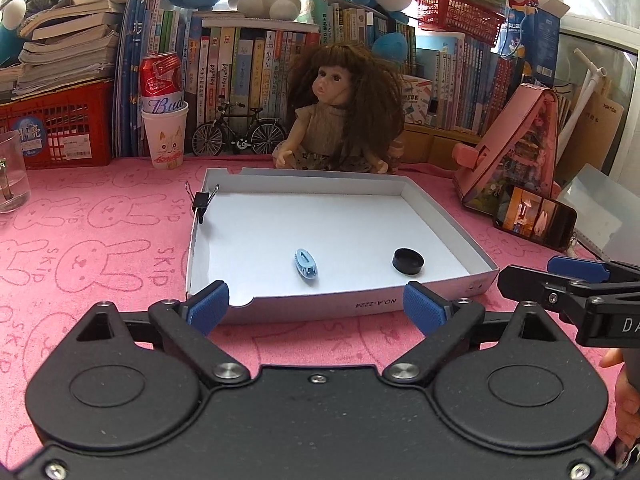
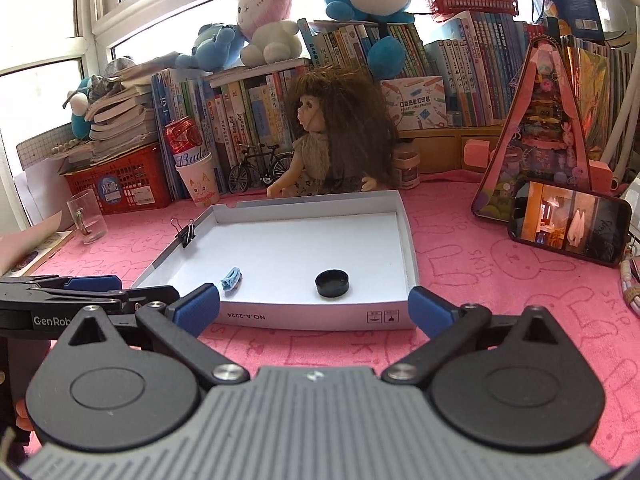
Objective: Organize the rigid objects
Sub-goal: 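Open both tools to drop the blue clip and black lid into the tray, then move both open tools back toward the remaining objects on the tablecloth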
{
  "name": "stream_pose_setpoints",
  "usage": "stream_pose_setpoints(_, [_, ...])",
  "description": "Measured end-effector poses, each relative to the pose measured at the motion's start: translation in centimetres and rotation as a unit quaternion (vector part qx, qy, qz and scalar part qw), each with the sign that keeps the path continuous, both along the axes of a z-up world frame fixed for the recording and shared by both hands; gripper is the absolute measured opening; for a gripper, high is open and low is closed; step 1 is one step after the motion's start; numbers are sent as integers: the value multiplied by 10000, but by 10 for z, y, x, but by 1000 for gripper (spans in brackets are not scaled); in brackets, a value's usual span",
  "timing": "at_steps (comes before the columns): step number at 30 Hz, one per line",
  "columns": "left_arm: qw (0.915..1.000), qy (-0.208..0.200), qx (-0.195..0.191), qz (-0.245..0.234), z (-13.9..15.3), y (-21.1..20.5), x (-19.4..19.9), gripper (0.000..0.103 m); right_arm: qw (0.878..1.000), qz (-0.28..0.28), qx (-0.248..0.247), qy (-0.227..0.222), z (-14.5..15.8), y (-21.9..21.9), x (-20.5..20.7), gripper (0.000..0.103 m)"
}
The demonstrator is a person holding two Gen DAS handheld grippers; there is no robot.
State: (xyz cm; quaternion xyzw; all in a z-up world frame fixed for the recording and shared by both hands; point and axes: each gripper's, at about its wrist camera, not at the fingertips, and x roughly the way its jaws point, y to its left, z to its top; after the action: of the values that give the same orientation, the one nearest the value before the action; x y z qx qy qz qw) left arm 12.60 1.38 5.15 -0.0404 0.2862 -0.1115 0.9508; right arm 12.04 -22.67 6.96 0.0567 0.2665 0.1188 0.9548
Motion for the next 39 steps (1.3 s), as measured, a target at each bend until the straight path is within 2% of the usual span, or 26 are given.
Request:
stream_pose_setpoints(14, [9990,-241,368,-33,-11,4,-51,93,9994,-75,-257,-227,-12,1,-42,103])
stream_pose_setpoints(24, [9983,-386,436,-93,-19,2,-82,93,9975,-298,-525,-362,-23,-9,-71,103])
stream_pose_setpoints(33, [9936,-770,794,-222,-29,2,-114,93,9974,-386,-489,-370,-35,-22,-93,103])
stream_pose_setpoints(39, [9941,-746,743,-258,-37,9,-130,92,9974,-290,-561,-356,-45,-24,-108,103])
